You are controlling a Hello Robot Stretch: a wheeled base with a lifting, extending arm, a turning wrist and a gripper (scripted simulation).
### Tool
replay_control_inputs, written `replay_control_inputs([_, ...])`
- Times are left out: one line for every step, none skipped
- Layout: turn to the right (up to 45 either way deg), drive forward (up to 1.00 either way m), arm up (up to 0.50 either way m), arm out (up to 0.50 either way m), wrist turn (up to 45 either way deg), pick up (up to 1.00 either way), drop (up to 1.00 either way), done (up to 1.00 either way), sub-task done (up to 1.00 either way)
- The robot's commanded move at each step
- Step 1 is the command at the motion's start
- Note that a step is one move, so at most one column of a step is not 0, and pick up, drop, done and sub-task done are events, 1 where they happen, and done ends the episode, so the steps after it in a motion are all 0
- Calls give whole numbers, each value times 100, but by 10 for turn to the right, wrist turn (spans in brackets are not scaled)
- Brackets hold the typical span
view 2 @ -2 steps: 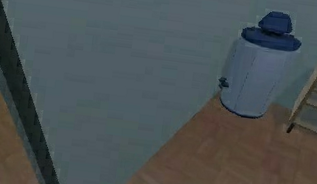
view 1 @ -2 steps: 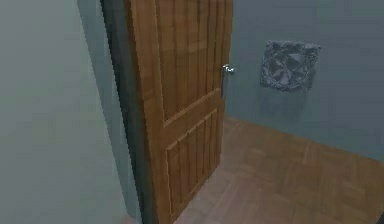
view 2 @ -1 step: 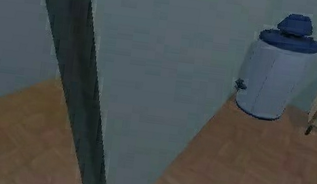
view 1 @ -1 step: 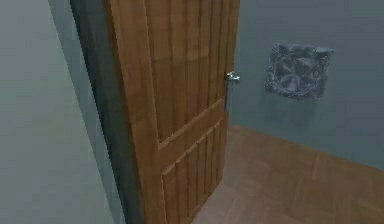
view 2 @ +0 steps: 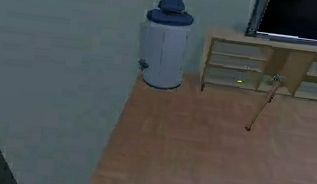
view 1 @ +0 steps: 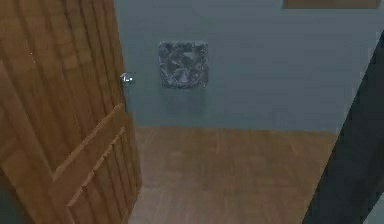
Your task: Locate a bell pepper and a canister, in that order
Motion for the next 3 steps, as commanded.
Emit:
replay_control_inputs([0, 65, 0, 0, 0, 0, 0, 0, 0])
replay_control_inputs([450, 0, 0, 0, 0, 0, 0, 0, 0])
replay_control_inputs([30, 0, 0, 0, 0, 0, 0, 0, 0])
